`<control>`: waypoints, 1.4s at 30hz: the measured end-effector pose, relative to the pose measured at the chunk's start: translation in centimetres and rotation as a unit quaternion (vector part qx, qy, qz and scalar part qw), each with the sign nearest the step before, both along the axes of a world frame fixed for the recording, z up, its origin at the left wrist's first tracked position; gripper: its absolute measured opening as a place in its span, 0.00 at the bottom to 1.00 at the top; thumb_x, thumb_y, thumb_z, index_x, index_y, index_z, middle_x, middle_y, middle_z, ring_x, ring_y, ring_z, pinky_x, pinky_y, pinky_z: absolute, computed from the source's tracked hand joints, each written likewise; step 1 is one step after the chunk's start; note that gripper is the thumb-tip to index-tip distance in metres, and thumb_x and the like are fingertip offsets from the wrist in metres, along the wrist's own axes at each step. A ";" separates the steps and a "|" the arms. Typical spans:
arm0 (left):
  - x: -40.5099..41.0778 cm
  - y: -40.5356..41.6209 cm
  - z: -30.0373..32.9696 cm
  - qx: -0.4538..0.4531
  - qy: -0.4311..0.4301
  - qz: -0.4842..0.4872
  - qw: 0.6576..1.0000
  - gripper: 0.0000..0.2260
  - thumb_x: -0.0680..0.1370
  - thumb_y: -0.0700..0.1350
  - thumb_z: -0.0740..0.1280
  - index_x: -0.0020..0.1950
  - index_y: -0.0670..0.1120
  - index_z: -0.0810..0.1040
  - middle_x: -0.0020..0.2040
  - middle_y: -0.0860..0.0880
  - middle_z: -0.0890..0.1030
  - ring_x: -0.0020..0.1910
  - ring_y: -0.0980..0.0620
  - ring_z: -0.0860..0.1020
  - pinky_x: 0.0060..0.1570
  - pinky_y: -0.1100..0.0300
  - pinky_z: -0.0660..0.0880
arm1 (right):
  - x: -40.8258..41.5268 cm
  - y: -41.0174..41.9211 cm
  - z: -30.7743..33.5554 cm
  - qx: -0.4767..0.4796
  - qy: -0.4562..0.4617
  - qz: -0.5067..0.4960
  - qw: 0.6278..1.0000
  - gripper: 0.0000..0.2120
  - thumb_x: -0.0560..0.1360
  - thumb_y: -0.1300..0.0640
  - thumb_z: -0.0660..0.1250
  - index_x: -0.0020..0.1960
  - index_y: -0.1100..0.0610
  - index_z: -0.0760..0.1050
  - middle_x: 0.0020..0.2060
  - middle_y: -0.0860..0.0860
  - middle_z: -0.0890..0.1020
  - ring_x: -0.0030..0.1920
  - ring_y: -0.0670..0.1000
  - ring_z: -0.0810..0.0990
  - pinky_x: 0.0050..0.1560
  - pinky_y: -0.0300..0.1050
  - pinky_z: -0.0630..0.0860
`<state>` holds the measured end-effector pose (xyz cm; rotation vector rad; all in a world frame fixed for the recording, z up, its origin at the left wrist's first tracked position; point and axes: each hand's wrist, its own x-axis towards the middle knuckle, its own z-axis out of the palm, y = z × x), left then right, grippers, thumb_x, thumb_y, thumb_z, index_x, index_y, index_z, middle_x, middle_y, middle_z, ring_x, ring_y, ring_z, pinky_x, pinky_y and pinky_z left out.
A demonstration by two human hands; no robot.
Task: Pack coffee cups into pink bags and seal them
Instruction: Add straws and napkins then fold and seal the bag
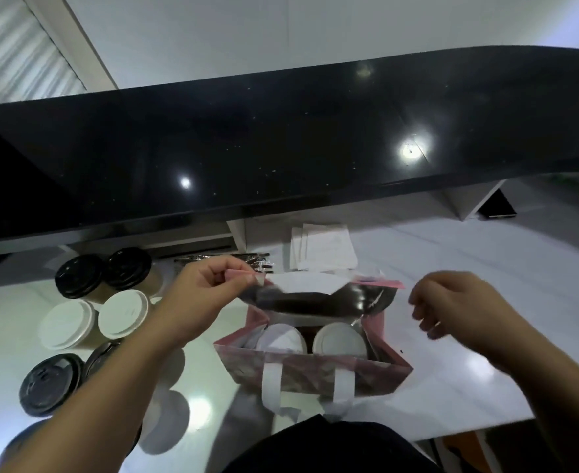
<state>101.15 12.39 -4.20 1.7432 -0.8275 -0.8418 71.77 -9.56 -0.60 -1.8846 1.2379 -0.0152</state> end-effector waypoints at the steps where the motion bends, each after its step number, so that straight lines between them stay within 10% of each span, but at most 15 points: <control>1: -0.1 0.1 -0.1 -0.001 -0.005 0.002 1.000 0.05 0.75 0.53 0.75 0.47 0.54 0.87 0.45 0.48 0.88 0.47 0.49 0.86 0.51 0.60 0.81 | 0.6 -1.2 -0.6 -0.016 -0.002 -0.009 1.000 0.14 0.80 0.58 0.61 0.40 0.54 0.82 0.33 0.50 0.85 0.33 0.51 0.85 0.40 0.55 0.85; 6: -0.8 0.6 0.3 -0.006 0.020 0.017 1.000 0.06 0.80 0.38 0.71 0.47 0.45 0.86 0.44 0.46 0.87 0.46 0.50 0.85 0.46 0.66 0.79 | 6.4 -5.8 -5.0 -0.050 0.015 0.063 0.997 0.07 0.81 0.57 0.64 0.51 0.51 0.81 0.43 0.47 0.85 0.41 0.48 0.84 0.45 0.46 0.83; 13: -0.7 0.3 0.4 -0.019 0.027 0.026 0.999 0.03 0.77 0.51 0.76 0.46 0.53 0.87 0.46 0.48 0.87 0.46 0.55 0.84 0.47 0.66 0.79 | 14.9 -8.9 -10.7 -0.109 0.068 0.262 0.956 0.11 0.79 0.53 0.69 0.61 0.50 0.82 0.57 0.47 0.83 0.50 0.49 0.81 0.50 0.41 0.75; 26: 0.3 -0.1 -1.7 -0.013 0.032 0.048 0.998 0.09 0.77 0.53 0.74 0.52 0.50 0.86 0.47 0.46 0.87 0.47 0.40 0.84 0.51 0.34 0.81 | 19.0 -9.0 -16.4 -0.220 0.121 0.388 0.887 0.23 0.73 0.43 0.74 0.65 0.50 0.78 0.61 0.51 0.78 0.60 0.54 0.76 0.60 0.50 0.77; 37: 0.1 -0.8 -1.4 -0.014 0.040 0.058 0.997 0.05 0.76 0.52 0.73 0.49 0.52 0.86 0.44 0.47 0.86 0.45 0.50 0.83 0.46 0.58 0.80 | 18.8 -9.9 -17.5 -0.209 0.083 0.365 0.903 0.14 0.83 0.54 0.61 0.39 0.53 0.76 0.39 0.51 0.79 0.42 0.55 0.79 0.43 0.42 0.71; 42: -0.3 -1.2 -1.1 -0.028 0.043 0.073 0.996 0.05 0.75 0.51 0.72 0.47 0.53 0.86 0.44 0.48 0.87 0.45 0.53 0.83 0.46 0.64 0.79 | 18.1 -10.0 -15.8 -0.222 0.005 0.296 0.929 0.11 0.84 0.55 0.61 0.54 0.57 0.82 0.48 0.54 0.84 0.43 0.55 0.80 0.45 0.41 0.70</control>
